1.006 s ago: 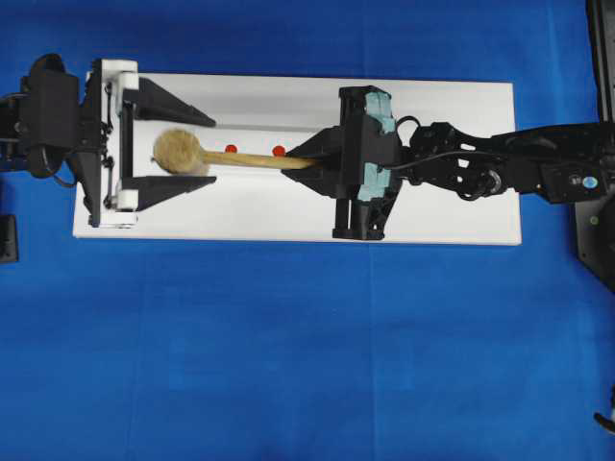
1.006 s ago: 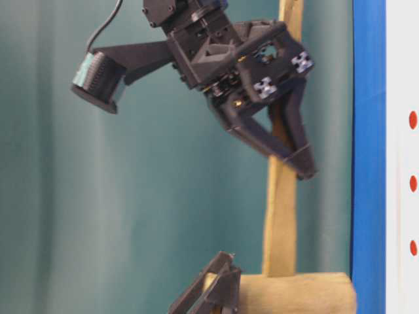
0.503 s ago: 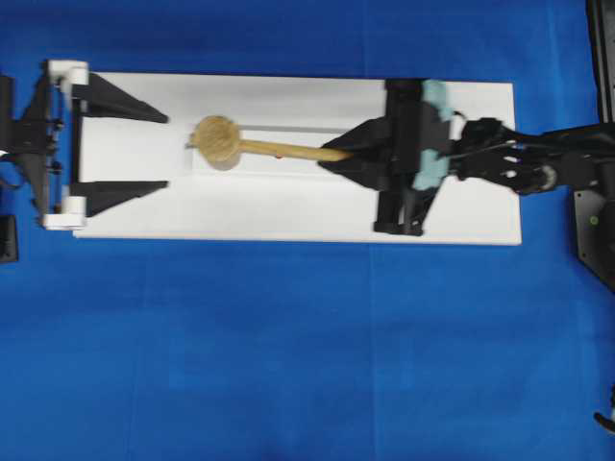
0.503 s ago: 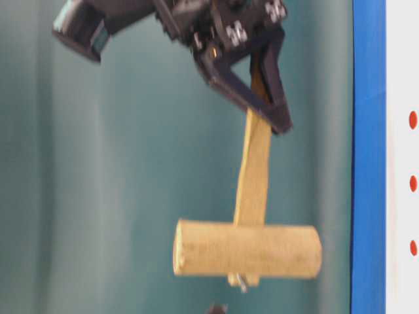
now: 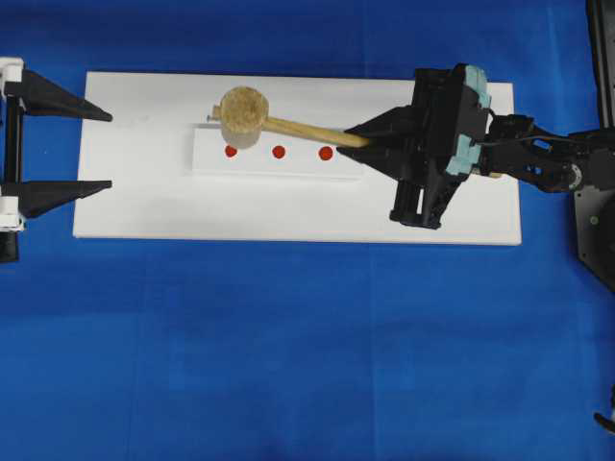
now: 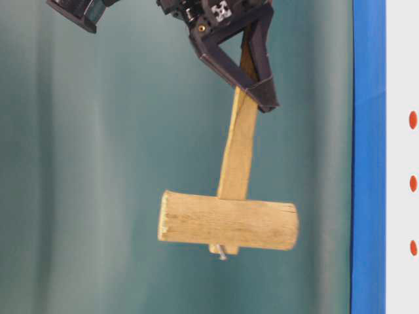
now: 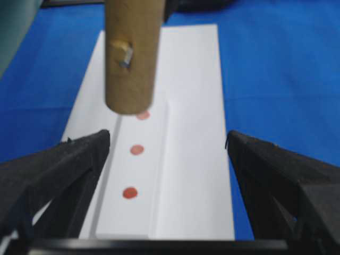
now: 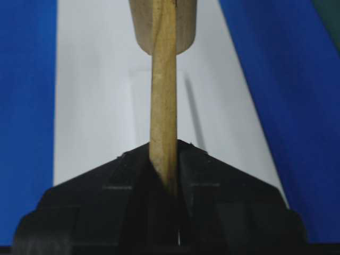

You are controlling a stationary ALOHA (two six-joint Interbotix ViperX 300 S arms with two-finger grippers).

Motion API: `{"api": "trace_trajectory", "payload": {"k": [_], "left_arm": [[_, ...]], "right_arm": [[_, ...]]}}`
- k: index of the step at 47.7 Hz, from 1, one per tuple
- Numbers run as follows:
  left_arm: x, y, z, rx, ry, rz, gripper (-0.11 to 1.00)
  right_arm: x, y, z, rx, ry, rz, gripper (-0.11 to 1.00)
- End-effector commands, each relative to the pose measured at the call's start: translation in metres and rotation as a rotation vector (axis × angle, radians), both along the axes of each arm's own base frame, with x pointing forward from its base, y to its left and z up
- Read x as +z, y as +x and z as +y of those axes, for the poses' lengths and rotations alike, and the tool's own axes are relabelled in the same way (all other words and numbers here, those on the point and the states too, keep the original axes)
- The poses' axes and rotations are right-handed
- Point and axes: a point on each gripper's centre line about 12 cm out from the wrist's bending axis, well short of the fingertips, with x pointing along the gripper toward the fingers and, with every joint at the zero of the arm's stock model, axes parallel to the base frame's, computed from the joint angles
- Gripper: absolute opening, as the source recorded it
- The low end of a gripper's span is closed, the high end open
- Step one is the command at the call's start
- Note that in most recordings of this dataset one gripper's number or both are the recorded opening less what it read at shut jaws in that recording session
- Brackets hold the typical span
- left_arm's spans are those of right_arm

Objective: Hit the mark with a hammer.
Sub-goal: 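Swing the mallet head down onto the red dots with the right gripper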

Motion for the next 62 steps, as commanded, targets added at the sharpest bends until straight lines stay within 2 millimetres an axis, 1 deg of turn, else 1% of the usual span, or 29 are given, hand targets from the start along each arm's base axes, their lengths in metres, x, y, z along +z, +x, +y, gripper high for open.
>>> {"api": "trace_trajectory", "payload": {"k": [1,13,27,33,36,39,42,46,49,51,55,62], "left_arm": [[0.003,0.002,0.000,0.003,-0.007,-0.008,0.89],[0.003,0.002,0.000,0.004,-0.008,-0.008,0.89],[0.003,0.002,0.000,0.004,-0.008,-0.008,0.89],[0.003,0.002,0.000,0.004,-0.008,-0.008,0.89],[0.003,0.002,0.000,0.004,-0.008,-0.007,0.89],[0.003,0.002,0.000,0.004,-0.008,-0.007,0.89],[0.003,0.002,0.000,0.004,-0.008,-0.007,0.89],[0.003,0.002,0.000,0.004,-0.009,-0.005,0.89],[0.003,0.002,0.000,0.004,-0.009,-0.005,0.89],[0.003,0.002,0.000,0.004,-0.009,-0.005,0.89],[0.002,0.002,0.000,0.004,-0.009,-0.004,0.89],[0.002,0.002,0.000,0.004,-0.009,-0.004,0.89]], "right_arm": [[0.016,0.004,-0.008,-0.044,-0.006,-0.061,0.02],[0.014,0.008,-0.009,-0.047,0.000,-0.054,0.02],[0.011,0.023,-0.008,-0.034,0.009,-0.034,0.02],[0.004,0.029,-0.008,-0.035,0.011,-0.017,0.02],[-0.005,0.032,-0.008,-0.039,0.018,0.008,0.02],[-0.020,0.036,-0.009,-0.048,0.034,0.044,0.02],[-0.039,0.039,-0.010,-0.063,0.056,0.092,0.02],[-0.074,0.043,-0.011,-0.084,0.096,0.181,0.02],[-0.092,0.045,-0.012,-0.091,0.129,0.232,0.02],[-0.099,0.045,-0.011,-0.093,0.150,0.256,0.02],[-0.101,0.043,-0.010,-0.087,0.164,0.267,0.02],[-0.091,0.041,-0.011,-0.092,0.153,0.238,0.02]]}}
